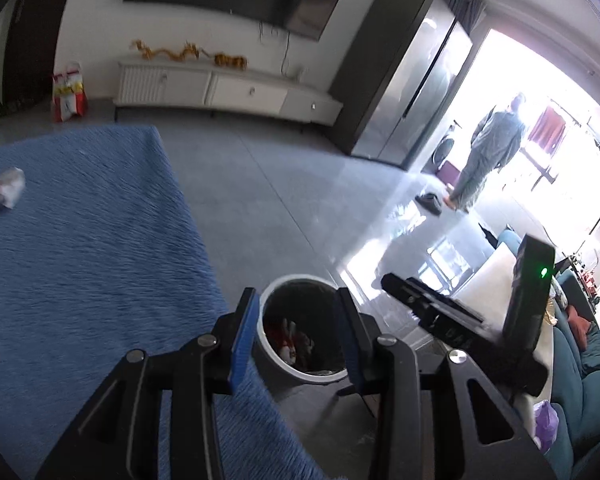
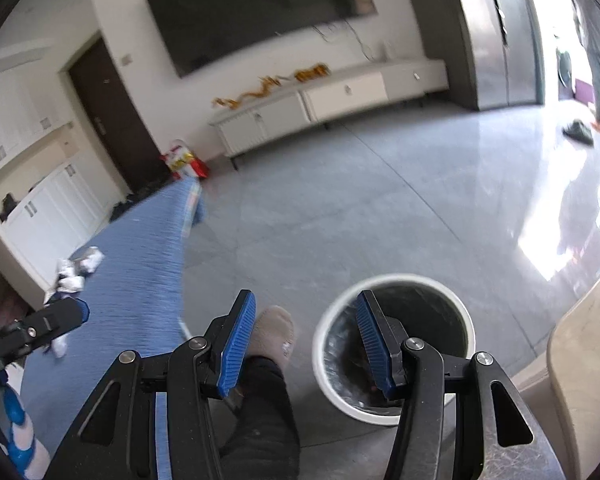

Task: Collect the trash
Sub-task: 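Move both open tools back toward the remaining trash on the rug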

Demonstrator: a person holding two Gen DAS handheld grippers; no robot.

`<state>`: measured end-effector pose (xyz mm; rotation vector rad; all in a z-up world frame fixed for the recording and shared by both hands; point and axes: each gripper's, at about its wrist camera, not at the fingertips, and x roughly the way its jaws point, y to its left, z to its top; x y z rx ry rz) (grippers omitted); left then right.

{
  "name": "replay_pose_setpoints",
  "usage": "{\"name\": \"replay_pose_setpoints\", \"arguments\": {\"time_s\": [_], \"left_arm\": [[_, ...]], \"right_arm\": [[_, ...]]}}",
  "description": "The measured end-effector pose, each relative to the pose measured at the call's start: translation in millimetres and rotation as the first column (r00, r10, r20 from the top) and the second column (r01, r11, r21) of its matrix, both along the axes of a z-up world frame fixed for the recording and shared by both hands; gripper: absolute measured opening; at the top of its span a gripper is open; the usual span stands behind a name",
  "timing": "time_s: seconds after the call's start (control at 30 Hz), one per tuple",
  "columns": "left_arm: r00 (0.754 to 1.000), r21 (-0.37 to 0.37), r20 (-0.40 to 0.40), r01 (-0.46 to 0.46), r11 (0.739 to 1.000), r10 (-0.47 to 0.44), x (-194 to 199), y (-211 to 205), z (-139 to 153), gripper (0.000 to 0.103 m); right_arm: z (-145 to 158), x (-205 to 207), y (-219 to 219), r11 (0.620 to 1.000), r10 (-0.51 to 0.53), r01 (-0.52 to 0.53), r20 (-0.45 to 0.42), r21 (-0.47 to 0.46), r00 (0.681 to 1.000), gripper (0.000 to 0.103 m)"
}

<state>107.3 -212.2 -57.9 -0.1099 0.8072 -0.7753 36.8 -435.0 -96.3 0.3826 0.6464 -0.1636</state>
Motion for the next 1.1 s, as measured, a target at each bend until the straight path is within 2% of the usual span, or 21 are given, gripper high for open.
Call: {"name": "replay_pose_setpoints", "arguments": {"time_s": [0.33,0.47,0.67,0.97,1.1], "left_arm": [[0.995,-0.056,0.064,-0.070,0.996,0.074,-37.9,83.4,35.9,0.038],[0.989,-0.069,0.102,-0.105,0.992,0.111,-48.6,114.9,45.5,0.046],[0.966,-0.084,0.162,-0.192,0.978,0.203,-61.0,154.8,52.4,0.057],[0.917,-0.116,0.238,-0.300,0.947,0.320,-63.7,203.8,49.3,0.058],[0.918,-0.118,0.214,-0.316,0.941,0.335,-56.0,225.1,40.9,0.058]], "right_arm": [[68.2,-28.0,69.7,0.987,0.116,-0.105,0.091,-0.123,0.989,0.053],[84.4,-31.7,90.7,0.979,0.149,-0.131,0.109,-0.157,0.983,0.055],[97.6,-33.5,111.8,0.968,0.187,-0.162,0.123,-0.189,0.975,0.055],[104.5,-31.2,134.8,0.957,0.211,-0.181,0.115,-0.226,0.971,0.055],[102.5,-26.2,149.2,0.950,0.222,-0.194,0.094,-0.246,0.970,0.055]]}}
